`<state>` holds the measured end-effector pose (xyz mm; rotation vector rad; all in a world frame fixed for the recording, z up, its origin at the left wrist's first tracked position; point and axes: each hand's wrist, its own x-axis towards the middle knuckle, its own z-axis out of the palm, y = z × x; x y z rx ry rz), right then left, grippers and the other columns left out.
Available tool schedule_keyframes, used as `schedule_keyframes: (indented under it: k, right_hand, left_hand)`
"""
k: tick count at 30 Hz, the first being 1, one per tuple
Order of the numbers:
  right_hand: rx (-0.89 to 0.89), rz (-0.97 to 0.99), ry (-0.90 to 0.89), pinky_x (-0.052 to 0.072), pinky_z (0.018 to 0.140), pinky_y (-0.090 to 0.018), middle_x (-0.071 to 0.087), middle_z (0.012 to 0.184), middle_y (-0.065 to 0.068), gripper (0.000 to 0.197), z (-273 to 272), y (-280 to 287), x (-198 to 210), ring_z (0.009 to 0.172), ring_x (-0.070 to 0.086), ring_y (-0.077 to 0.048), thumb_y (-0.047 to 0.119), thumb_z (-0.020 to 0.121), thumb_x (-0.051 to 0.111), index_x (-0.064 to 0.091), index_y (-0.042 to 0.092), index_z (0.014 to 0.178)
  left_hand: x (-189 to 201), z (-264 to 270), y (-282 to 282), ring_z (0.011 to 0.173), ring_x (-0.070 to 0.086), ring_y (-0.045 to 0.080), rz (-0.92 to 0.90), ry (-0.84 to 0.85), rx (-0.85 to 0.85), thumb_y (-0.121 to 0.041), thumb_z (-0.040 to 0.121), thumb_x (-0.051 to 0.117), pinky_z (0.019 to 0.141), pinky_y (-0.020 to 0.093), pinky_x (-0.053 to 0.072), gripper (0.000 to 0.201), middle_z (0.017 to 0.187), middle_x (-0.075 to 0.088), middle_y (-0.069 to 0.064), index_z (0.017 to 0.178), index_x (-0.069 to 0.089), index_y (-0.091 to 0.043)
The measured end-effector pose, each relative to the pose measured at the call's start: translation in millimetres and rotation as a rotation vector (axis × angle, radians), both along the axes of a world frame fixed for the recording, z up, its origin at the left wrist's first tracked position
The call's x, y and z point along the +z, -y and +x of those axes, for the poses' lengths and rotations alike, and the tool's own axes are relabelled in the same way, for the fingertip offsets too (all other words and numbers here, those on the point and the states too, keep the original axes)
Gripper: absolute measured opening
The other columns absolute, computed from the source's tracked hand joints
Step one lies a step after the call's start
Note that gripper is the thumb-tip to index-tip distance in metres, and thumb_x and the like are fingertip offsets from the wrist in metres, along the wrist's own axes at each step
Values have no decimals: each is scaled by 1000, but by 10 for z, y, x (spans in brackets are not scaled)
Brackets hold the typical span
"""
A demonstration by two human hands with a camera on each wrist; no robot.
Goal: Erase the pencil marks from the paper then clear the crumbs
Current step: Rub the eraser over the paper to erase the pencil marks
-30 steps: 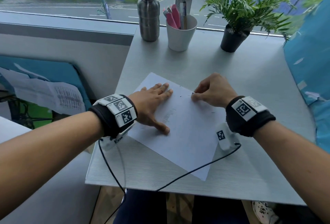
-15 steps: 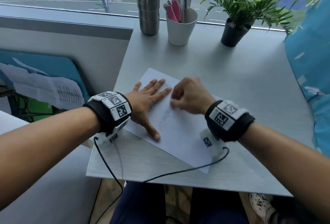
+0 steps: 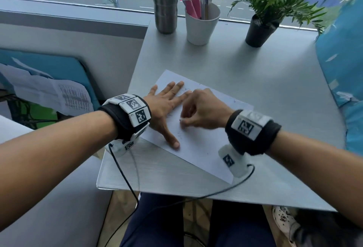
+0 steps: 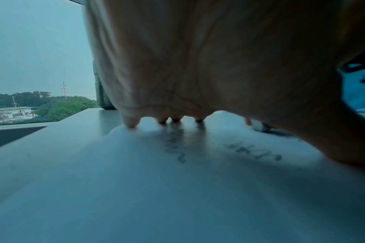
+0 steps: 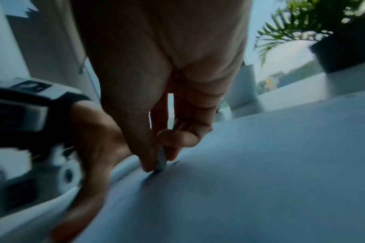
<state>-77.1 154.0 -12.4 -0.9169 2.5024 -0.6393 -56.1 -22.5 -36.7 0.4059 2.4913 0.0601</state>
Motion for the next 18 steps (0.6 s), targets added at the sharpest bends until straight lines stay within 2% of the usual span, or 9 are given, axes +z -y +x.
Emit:
schedule_keyframes:
  k: [3,5,7,9,11,14,16,18]
  right_hand:
    - [-171,-9,-65,42,53,-13,69,63,3,8,-408,-86,18,55,56,-2,24,68,81,79,17,73]
    - [-218,-26,-109,43,53,-14,68,61,2,7,-455,-89,17,57,60,-7,22,68,79,78,16,70]
    - [-142,-34,-82,46,54,-18,68,60,-1,4,-199,-13,10,58,64,-13,16,66,76,76,12,66]
    - [-6,-10,-12,46,55,-16,66,56,2,4,153,32,11,54,61,-10,12,67,75,74,13,63]
    - [47,15,42,45,55,-12,66,56,4,4,222,18,30,54,59,-7,15,69,77,76,15,66]
    - [-116,-4,-45,41,52,-13,69,62,0,7,-243,-72,47,54,55,-5,20,69,80,78,14,72]
    - [-218,9,-109,43,50,-11,70,65,0,8,-490,-121,59,58,58,-8,23,69,80,78,15,72]
    - [-206,11,-131,47,53,-19,68,62,-1,6,-383,-59,53,57,60,-12,18,67,77,77,13,69]
  left_hand:
    - [2,-13,-2,141,-37,16,15,-1,12,-92,32,69,116,57,-16,162,153,-42,-6,147,-31,-37]
    - [-2,-4,-9,141,-37,17,17,2,22,-92,31,68,115,58,-16,162,153,-43,-6,146,-32,-37]
    - [-13,0,-14,141,-38,16,12,1,15,-92,31,68,116,58,-15,163,152,-44,-6,146,-32,-37]
    - [-11,0,-10,139,-39,16,11,1,8,-92,30,68,116,56,-17,163,150,-46,-6,145,-33,-38]
    - [-4,0,-4,139,-40,15,15,7,6,-92,31,68,115,56,-18,162,150,-46,-7,145,-34,-39]
    - [-7,-3,-10,140,-38,15,18,5,7,-90,32,70,116,55,-17,162,152,-44,-7,146,-32,-39]
    - [-21,7,-14,140,-38,15,31,4,23,-90,33,71,115,55,-18,161,152,-43,-8,145,-33,-40]
    - [-17,4,-22,140,-38,15,15,0,22,-90,33,71,116,56,-17,162,152,-44,-7,145,-33,-39]
